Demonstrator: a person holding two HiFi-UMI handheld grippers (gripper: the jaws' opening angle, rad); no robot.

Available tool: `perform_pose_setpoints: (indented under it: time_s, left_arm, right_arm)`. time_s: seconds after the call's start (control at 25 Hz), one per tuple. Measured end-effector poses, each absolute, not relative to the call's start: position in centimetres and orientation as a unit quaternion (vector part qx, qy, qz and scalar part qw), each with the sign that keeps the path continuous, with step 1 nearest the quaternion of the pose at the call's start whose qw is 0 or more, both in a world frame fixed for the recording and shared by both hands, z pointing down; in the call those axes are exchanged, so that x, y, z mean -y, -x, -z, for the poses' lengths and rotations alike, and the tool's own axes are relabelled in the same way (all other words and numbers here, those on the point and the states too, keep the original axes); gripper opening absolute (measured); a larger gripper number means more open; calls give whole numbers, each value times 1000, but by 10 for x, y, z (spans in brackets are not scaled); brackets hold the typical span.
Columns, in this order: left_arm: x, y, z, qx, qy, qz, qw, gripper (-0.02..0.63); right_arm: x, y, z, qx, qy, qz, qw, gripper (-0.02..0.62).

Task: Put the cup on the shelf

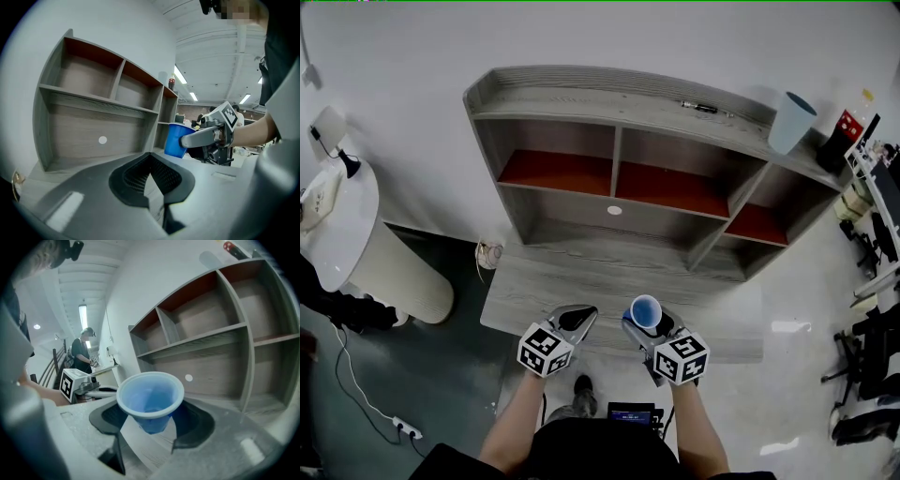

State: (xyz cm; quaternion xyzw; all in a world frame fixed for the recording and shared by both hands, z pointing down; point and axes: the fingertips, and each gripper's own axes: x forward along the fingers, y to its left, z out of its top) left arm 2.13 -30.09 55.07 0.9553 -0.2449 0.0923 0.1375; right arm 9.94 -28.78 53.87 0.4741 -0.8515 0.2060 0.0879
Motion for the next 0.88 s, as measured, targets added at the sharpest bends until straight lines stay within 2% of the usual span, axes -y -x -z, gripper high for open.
perform_pose_setpoints:
  time_s: [0.88]
  left_arm:
    - [347,-29,-549,219,-961,-100,135,0]
  right_arm:
    - [331,-90,-536,848,-480,-206,90,285]
